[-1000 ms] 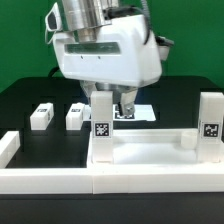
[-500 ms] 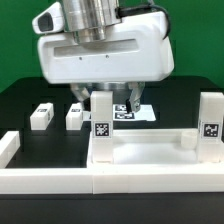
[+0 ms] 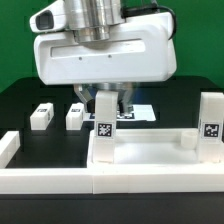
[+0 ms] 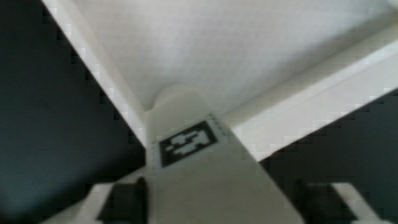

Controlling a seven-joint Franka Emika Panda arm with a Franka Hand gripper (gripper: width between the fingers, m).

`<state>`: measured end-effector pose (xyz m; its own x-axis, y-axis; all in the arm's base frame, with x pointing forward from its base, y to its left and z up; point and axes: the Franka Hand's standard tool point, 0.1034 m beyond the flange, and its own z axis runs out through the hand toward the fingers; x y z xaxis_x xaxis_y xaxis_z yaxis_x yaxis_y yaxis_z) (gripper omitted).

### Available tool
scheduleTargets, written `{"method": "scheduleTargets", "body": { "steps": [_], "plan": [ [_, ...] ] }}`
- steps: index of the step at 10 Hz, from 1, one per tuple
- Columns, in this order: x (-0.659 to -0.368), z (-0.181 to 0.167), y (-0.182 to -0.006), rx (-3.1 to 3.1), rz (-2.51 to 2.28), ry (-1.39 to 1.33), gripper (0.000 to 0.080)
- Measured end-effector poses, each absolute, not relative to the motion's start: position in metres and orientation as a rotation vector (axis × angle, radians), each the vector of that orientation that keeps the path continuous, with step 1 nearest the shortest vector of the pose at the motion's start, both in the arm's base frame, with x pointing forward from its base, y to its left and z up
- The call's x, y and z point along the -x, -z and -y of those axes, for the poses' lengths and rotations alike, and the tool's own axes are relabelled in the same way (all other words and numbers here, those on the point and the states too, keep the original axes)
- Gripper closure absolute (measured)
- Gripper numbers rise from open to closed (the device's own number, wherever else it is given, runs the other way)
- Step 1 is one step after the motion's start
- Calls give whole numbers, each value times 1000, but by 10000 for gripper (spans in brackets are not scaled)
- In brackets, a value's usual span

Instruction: Assemble desk

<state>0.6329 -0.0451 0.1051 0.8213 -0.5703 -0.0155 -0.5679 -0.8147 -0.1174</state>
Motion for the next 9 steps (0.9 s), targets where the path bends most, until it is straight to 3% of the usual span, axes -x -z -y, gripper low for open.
{"method": "scheduleTargets", "body": {
  "steps": [3, 6, 9],
  "plan": [
    [-632, 47, -104, 2769, -1211, 10, 501],
    [-631, 51, -103, 2191, -1958, -86, 505],
    [-632, 37, -102, 2051, -2100, -113, 506]
  ]
}}
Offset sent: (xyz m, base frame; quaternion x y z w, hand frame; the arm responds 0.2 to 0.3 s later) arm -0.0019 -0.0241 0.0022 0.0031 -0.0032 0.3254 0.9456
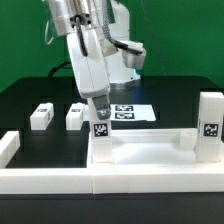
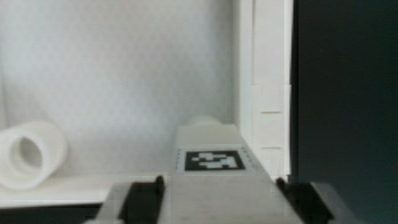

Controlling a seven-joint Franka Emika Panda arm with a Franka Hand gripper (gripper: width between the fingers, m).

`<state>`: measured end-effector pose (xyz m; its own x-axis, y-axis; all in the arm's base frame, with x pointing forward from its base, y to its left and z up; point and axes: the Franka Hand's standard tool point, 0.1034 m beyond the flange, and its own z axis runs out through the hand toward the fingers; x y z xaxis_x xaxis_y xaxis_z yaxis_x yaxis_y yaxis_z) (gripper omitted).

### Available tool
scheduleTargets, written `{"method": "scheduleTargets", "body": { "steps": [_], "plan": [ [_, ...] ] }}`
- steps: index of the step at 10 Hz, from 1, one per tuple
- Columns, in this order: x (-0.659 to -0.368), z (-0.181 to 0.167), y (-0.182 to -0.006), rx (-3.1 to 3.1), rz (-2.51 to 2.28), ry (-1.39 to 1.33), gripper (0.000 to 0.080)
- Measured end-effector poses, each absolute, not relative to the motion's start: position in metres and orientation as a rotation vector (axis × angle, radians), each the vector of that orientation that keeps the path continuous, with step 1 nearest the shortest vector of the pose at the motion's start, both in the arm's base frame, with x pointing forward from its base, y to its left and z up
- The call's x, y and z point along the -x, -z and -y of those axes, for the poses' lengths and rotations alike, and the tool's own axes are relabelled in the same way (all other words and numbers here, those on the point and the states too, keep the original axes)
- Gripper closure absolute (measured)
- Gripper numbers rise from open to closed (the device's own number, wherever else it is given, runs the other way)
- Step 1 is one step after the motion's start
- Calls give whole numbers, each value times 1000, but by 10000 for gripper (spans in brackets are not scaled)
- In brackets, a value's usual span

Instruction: Assemble desk

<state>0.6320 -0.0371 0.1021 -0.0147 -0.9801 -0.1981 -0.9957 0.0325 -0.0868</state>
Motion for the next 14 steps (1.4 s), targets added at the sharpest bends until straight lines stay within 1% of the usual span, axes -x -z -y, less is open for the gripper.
{"method": "scheduleTargets", "body": {
  "steps": [1, 2, 3, 4, 5, 9, 10, 11, 12, 13, 14],
  "plan": [
    [-632, 38, -102, 2071, -2077, -110, 431],
    [-632, 39, -102, 2101, -2045, -106, 296],
    [-630, 37, -104, 2259, -1896, -120, 296],
    [-631, 38, -108, 2434, -1656, -124, 182],
    [-629, 39, -108, 2563, -1455, -128, 160],
    [-627, 42, -106, 2743, -1077, -102, 151],
    [-627, 45, -106, 2821, -895, -75, 151],
    [-636, 53, -109, 2963, -591, 35, 151],
    [-648, 54, -108, 3067, -269, 207, 151],
    [-645, 58, -103, 3088, -150, 241, 151],
    [-644, 58, -102, 3085, -198, 233, 151]
  ]
}}
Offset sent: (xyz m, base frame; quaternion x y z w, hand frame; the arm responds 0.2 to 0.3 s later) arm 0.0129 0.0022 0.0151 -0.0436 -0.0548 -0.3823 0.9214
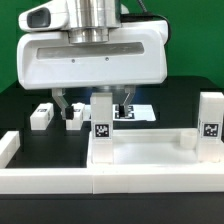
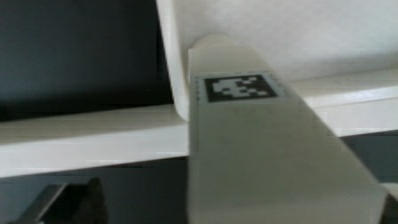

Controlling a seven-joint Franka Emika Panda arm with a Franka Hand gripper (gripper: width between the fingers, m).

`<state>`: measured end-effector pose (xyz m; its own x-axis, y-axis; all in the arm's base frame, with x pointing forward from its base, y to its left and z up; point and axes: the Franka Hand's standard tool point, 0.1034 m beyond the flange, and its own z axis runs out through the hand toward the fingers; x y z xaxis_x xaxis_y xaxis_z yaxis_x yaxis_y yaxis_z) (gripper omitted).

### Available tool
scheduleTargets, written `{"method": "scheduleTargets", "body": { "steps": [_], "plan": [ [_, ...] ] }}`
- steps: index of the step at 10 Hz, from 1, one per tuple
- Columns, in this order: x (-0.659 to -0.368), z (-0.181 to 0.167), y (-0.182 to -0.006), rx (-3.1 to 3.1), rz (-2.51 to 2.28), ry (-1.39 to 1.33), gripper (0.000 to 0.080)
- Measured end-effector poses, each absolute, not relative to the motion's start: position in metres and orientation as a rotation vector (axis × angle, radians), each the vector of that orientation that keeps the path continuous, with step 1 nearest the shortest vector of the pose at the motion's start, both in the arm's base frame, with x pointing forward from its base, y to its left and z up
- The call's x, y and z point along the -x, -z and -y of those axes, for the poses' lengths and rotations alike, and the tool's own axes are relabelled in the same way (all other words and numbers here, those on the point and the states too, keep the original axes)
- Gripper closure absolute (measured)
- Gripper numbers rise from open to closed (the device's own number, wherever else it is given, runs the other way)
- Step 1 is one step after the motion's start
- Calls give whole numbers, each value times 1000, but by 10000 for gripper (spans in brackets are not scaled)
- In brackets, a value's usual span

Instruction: Assemble desk

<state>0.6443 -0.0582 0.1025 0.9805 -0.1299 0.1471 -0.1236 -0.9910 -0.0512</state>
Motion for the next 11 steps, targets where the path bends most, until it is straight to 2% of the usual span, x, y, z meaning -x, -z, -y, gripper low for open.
{"method": "scheduleTargets", "body": {
  "steps": [1, 2, 3, 4, 5, 8, 11],
  "plan": [
    [-644, 58, -102, 3084, -204, 233, 151],
    [-644, 58, -102, 3072, -286, 231, 284],
    [-644, 57, -102, 3048, -427, 226, 467],
    [-644, 57, -102, 3031, -511, 224, 467],
    [-644, 57, -102, 3022, -553, 222, 513],
    [-642, 62, -101, 2896, -965, 181, 513],
    [-636, 65, -100, 2547, -1587, 93, 511]
  ]
}}
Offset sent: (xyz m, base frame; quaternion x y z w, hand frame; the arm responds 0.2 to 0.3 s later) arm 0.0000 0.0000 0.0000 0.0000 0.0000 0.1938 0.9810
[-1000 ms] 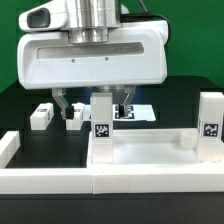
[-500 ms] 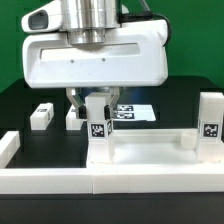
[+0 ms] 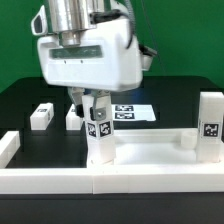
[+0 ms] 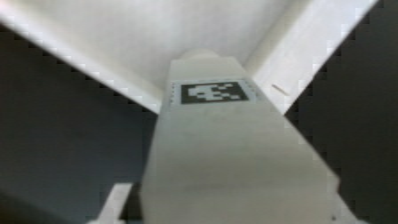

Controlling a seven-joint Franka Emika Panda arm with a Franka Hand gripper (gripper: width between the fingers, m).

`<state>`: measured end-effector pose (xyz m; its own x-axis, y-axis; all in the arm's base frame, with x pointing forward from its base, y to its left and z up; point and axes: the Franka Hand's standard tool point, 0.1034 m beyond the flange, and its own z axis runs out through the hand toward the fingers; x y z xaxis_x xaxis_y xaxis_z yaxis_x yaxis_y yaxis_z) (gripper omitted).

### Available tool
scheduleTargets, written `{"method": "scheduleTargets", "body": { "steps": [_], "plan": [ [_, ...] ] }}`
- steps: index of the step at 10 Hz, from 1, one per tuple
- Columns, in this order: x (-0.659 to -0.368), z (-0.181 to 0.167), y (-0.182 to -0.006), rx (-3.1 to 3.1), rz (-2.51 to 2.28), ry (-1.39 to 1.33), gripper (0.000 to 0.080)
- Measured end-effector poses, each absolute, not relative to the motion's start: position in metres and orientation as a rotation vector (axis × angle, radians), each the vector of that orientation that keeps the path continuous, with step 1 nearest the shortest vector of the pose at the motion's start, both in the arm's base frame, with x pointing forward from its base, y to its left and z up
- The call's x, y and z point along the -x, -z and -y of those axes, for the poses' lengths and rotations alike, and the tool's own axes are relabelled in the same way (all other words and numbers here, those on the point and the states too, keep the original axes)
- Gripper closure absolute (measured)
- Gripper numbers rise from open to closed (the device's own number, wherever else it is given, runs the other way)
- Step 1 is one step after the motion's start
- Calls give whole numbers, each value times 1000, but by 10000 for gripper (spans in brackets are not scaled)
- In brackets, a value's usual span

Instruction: Assemble desk

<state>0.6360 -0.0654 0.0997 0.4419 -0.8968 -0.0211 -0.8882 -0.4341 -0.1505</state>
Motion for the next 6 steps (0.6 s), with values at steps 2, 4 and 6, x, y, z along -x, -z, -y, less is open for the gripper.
{"method": "scheduleTargets", "body": {
  "steps": [2, 4, 6],
  "plan": [
    [-633, 63, -99, 2296, -1883, 43, 509],
    [-631, 62, -98, 2055, -2108, -20, 509],
    [-631, 61, -98, 2009, -2145, -36, 509]
  ]
}}
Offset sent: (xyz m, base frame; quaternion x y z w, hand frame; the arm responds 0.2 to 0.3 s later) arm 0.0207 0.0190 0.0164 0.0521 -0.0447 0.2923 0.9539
